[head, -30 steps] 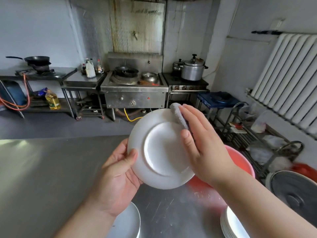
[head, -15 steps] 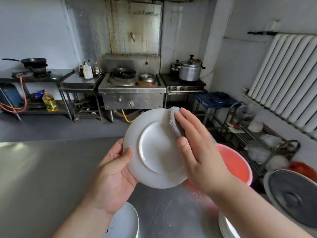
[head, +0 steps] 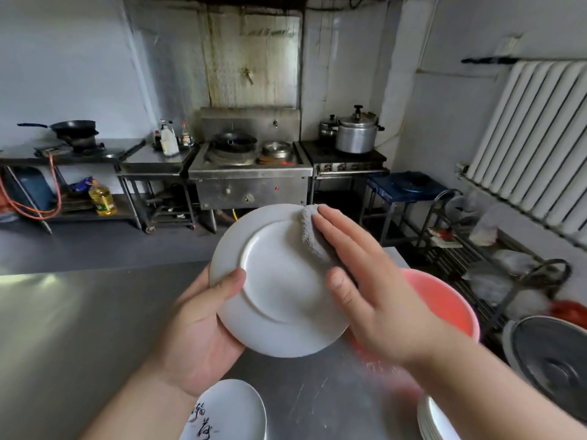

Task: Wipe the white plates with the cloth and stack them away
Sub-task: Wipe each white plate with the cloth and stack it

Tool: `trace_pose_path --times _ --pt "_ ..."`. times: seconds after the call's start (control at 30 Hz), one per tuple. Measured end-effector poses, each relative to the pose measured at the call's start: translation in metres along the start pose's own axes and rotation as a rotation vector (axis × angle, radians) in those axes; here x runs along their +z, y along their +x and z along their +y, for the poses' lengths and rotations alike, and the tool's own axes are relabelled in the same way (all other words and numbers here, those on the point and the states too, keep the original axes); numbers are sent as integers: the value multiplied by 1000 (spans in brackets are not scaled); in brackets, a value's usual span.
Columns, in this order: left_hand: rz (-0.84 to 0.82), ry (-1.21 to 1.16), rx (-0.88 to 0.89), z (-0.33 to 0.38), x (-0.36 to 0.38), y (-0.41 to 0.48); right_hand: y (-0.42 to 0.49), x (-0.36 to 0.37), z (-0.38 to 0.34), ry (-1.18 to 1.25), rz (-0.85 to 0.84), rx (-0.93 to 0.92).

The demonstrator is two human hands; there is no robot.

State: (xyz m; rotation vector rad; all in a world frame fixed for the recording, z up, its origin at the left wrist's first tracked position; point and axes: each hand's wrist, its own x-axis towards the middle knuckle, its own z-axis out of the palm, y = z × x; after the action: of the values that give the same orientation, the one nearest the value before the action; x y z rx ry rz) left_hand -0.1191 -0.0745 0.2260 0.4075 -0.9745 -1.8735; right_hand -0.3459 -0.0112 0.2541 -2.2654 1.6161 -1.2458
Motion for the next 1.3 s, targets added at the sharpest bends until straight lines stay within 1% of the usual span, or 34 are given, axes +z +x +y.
trace_pose_path --times 0.1,0.17,0.27,0.33,0.4,0.5,0.57,0.63,0.7,0.73,0.83,0.9,1.0,1.1,1.2,1.3 --pt "46 -40 8 -8 -3 0 -39 46 -16 -131 65 9" --pt "46 -57 -1 -13 -6 0 -49 57 -21 -211 59 47" --pt "22 -72 -9 -14 -9 -2 -16 29 -13 -208 -1 42" --pt "4 -80 -2 -12 -7 -1 11 5 -6 -116 4 38" --pt "6 -99 5 -13 -1 -1 15 5 -5 -40 62 71" --pt "23 -134 15 -24 7 -2 -24 48 -12 -11 229 132" --pt "14 -152 -30 -30 12 -5 -52 74 -20 31 312 157" --pt "-22 -169 -92 -28 13 -7 -50 70 -15 71 343 179" --pt "-28 -171 -114 -23 9 -5 -30 47 -6 68 315 173" --pt "-20 -148 -108 -19 8 -3 -17 34 -1 68 273 151" --pt "25 -58 -117 -17 7 -1 12 8 9 79 59 103" --pt "50 -64 -118 -22 6 -1 9 8 12 52 -6 117" --pt "95 -75 -106 -30 5 -2 -29 38 2 -17 17 136" --pt "115 -87 -125 -38 3 -3 -64 64 -8 -107 -18 117" --pt "120 -134 -144 -41 4 -3 -41 41 5 -122 -66 113" --pt "103 -167 -111 -44 11 2 -9 10 23 36 -27 163"
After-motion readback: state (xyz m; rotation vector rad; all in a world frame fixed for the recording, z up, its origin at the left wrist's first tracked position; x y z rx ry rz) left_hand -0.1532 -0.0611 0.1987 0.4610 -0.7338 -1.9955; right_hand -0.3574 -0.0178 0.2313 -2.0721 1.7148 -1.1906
